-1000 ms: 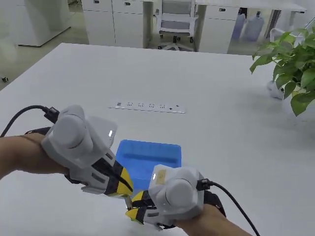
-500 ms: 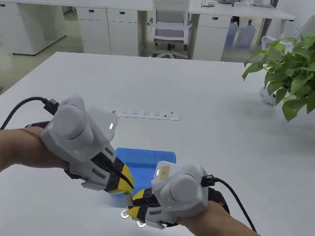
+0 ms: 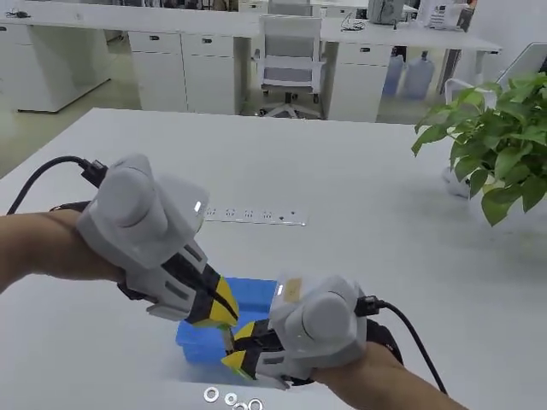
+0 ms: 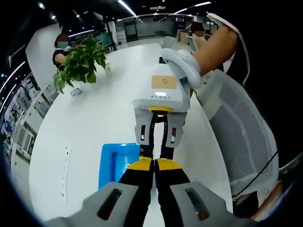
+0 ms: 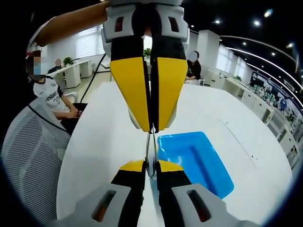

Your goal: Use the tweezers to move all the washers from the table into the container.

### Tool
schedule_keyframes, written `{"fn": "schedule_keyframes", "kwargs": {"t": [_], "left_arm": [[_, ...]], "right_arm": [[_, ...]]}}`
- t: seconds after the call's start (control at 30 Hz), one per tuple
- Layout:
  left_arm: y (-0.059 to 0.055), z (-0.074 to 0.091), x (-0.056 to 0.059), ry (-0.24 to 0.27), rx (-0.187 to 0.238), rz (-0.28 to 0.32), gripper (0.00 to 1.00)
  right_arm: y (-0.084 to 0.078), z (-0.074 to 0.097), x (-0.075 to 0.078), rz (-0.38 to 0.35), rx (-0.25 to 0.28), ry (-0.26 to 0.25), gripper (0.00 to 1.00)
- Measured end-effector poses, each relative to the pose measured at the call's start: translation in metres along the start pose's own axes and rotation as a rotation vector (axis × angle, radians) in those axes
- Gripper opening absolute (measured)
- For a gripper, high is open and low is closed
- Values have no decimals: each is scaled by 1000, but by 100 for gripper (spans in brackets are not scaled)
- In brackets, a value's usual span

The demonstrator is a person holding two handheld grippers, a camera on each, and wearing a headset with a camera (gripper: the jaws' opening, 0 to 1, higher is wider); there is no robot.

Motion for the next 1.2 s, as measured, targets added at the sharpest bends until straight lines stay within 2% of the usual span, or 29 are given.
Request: {"fn": "schedule_keyframes", "kwargs": {"t": [0.4, 0.6, 0.93, 1.2], "left_arm": [[6, -6, -22, 9, 11, -28, 5], [5, -12, -30, 20, 11, -32, 5], [-3, -23, -41, 25, 4, -22, 5], [-14, -33, -48, 27, 3, 2, 5]], "right_arm": [[-4, 6, 23, -16, 10, -41, 11], [-8, 5, 32, -13, 5, -53, 11], [-19, -3, 44, -25, -6, -49, 11], [-30, -11, 52, -42, -18, -31, 11]]}}
Point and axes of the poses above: the centre of the closed fingertips' face, and the gripper's own axes: z roughly backward along the fingers, x roughly to its right, y roughly out of its top, the point moved 7 cm from there along z, roughly backward along the fingers, and after that the axes turned 1 degree about y, right-handed, at the moved point
